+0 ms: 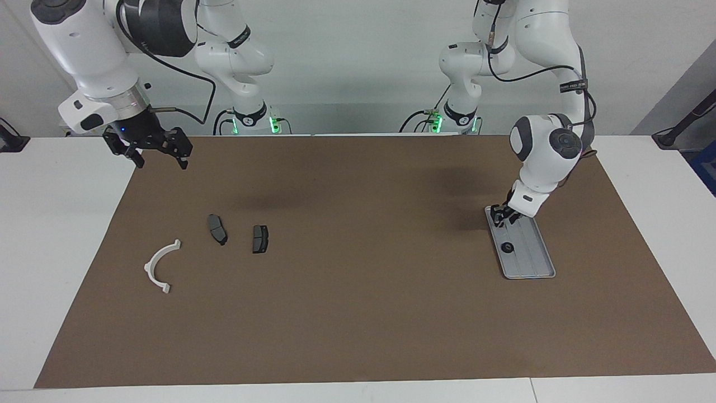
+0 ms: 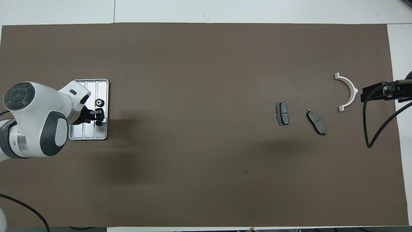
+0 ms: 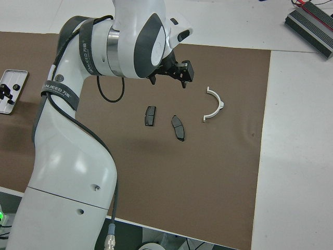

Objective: Place bearing gear from tray to pile

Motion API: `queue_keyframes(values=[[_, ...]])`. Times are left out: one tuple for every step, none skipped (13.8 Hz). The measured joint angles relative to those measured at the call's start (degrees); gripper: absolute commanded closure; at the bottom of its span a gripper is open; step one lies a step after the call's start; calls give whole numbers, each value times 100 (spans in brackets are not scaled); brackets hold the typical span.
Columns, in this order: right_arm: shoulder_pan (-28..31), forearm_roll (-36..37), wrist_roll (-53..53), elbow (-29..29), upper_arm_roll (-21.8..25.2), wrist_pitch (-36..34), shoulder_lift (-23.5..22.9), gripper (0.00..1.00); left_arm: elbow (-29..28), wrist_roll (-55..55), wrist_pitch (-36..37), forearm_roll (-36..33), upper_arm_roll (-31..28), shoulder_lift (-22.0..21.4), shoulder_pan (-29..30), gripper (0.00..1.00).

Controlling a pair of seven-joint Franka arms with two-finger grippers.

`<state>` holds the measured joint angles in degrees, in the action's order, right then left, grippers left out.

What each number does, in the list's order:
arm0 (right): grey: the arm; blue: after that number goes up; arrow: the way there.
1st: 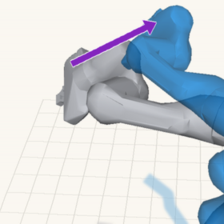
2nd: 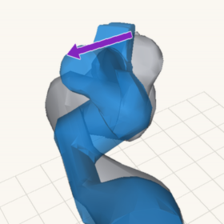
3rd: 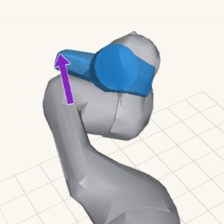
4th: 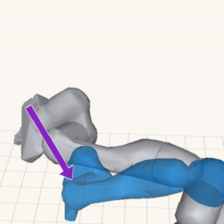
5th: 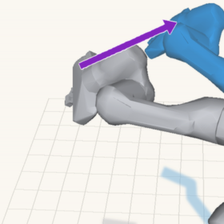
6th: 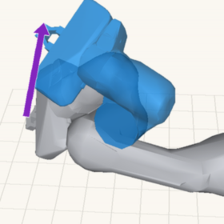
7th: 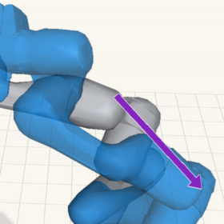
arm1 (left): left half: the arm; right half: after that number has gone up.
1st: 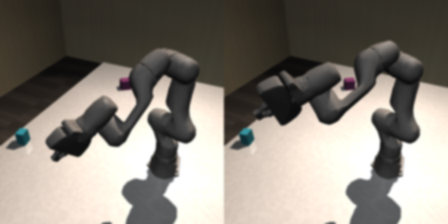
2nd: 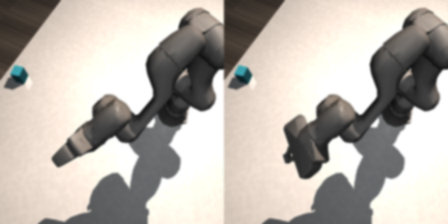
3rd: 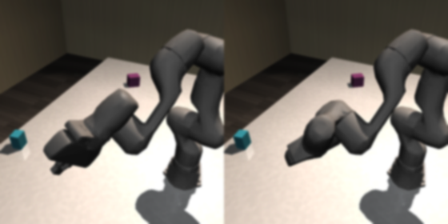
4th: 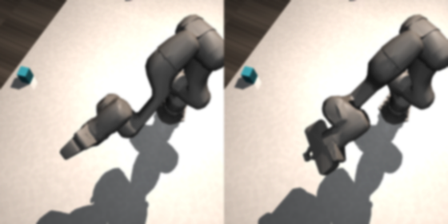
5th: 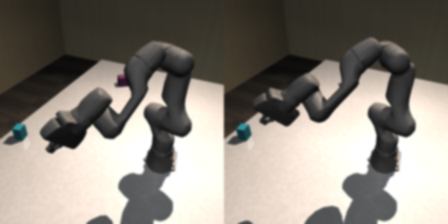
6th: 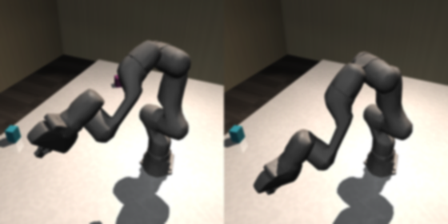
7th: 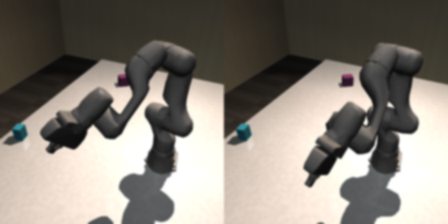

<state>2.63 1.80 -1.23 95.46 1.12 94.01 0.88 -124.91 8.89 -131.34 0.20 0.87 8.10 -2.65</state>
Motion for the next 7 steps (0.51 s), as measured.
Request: queue_keyframes(values=[[44, 0, -48, 0, 1, 0, 0, 0, 0, 0, -15, 0, 0, 13, 0, 55], [79, 0, -65, 0, 2, 0, 0, 0, 0, 0, -25, 0, -1, 24, 0, 56], [95, 0, -72, 0, 4, 0, 0, 0, 0, 0, -32, 0, -1, 44, 0, 56], [97, 0, -72, 0, 4, 0, 0, 0, 0, 0, -41, 0, -1, 70, 0, 57], [96, 0, -72, 0, 3, 0, 0, 0, 0, 0, -48, 0, -2, 100, 0, 57], [96, 0, -72, 0, 2, 0, 0, 0, 0, 0, -53, 0, -4, 126, 1, 57], [96, 0, -72, 0, 2, 0, 0, 0, 0, 0, -57, 0, -9, 143, 3, 57]])
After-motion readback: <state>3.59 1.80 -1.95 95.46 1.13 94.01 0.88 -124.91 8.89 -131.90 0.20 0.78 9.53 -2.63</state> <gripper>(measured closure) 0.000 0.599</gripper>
